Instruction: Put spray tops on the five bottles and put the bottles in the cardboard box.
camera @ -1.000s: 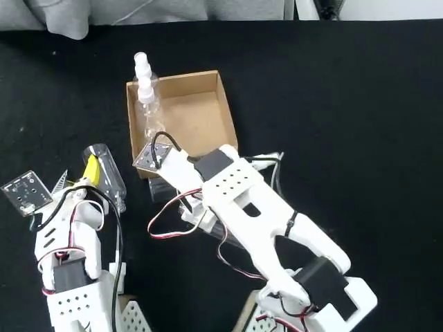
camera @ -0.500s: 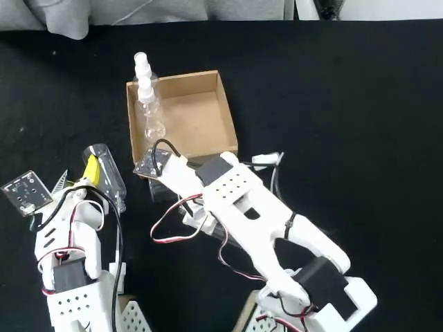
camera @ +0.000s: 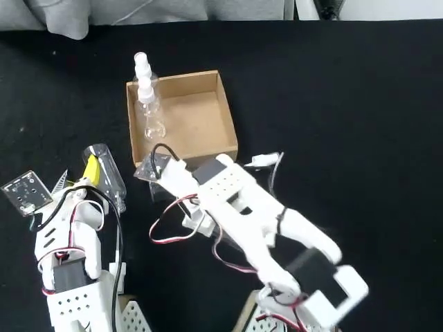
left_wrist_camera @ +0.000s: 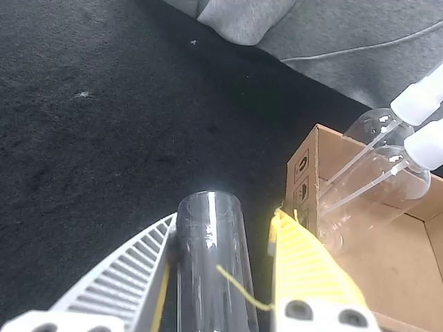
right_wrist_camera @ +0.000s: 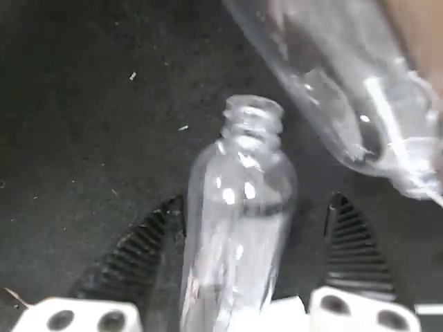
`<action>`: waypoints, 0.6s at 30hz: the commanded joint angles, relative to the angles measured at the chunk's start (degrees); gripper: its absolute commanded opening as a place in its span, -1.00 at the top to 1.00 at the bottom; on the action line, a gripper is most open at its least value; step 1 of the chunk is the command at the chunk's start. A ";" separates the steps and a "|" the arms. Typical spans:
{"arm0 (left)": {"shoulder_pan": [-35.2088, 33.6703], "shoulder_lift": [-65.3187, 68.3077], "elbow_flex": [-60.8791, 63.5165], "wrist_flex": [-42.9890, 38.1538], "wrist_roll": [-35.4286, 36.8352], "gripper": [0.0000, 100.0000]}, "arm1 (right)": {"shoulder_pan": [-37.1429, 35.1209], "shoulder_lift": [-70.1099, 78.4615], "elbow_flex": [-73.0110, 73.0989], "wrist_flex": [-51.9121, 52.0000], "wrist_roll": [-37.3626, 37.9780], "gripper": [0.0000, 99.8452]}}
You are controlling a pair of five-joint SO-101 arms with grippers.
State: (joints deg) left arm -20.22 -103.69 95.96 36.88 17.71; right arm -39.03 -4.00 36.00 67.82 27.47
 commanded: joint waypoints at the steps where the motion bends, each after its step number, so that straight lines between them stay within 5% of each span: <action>1: -0.66 -0.44 1.45 0.09 -0.35 0.60 | -1.23 3.65 -2.24 -2.11 0.62 0.45; 18: -0.66 -0.44 1.45 0.09 -0.35 0.60 | -1.14 5.85 -8.40 3.08 -1.05 0.45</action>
State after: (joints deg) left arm -20.22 -103.69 95.96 36.88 17.71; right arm -39.03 3.74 32.31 68.18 27.47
